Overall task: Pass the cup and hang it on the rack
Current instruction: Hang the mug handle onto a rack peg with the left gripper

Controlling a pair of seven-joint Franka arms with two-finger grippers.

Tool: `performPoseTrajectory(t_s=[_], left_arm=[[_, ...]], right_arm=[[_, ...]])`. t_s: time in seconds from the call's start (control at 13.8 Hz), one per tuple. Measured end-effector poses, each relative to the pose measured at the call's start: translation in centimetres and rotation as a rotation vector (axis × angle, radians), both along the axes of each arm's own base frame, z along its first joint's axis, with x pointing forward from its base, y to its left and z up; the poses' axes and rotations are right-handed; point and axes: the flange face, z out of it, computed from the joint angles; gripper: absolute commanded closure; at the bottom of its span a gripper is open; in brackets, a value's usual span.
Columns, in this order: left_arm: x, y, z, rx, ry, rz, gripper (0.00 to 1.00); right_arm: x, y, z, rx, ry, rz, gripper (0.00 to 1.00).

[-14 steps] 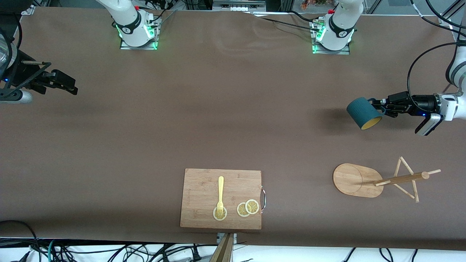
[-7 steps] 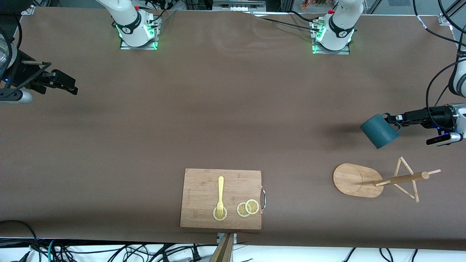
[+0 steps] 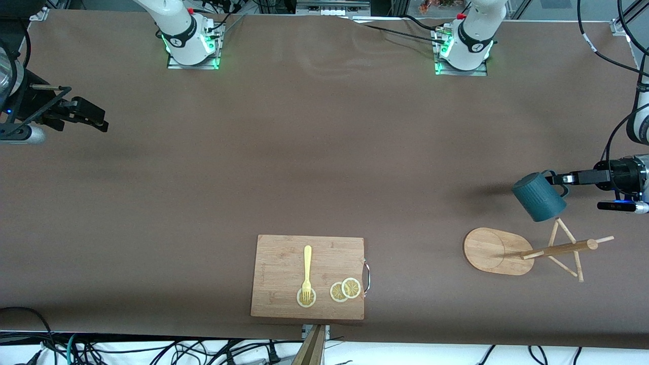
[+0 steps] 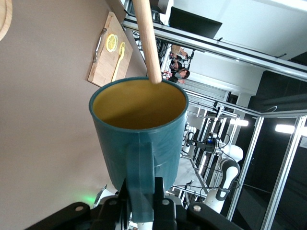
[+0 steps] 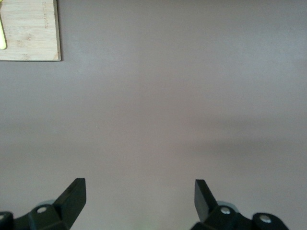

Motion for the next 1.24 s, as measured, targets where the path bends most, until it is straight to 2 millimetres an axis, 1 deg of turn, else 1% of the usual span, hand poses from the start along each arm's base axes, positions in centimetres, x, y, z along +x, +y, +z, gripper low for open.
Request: performPoseTrajectory(t_s=[0.15, 0.29, 0.36, 0.51, 0.73, 1.02, 1.24], left_arm=[[0.9, 0.4, 0.9, 0.005, 0.062, 0.008, 1.00], [1.7, 0.4, 1.8, 0.013, 0.083, 0.009, 1.00], [2.0, 0.5, 1.9, 0.014, 0.085, 0.009, 1.00], [2.5, 0.8, 1.4, 0.014, 0.083, 0.010, 1.00], [3.5, 1.7, 0.1, -0.042, 0.080, 0.052, 1.00], [3.7, 2.5, -2.1, -0.089, 0.097, 0.083, 1.00], [3.8, 3.1, -2.6, -0.113, 0.094, 0.106, 1.00]], right_arm=[[0.0, 0.0, 0.0, 0.000, 0.000, 0.000, 0.00], [0.0, 0.0, 0.0, 0.000, 0.000, 0.000, 0.00], [0.0, 0.0, 0.0, 0.000, 0.000, 0.000, 0.00], [0.0, 0.0, 0.0, 0.000, 0.000, 0.000, 0.00], [0.0, 0.0, 0.0, 0.000, 0.000, 0.001, 0.00], [0.0, 0.0, 0.0, 0.000, 0.000, 0.001, 0.00], [0.0, 0.0, 0.0, 0.000, 0.000, 0.001, 0.00]])
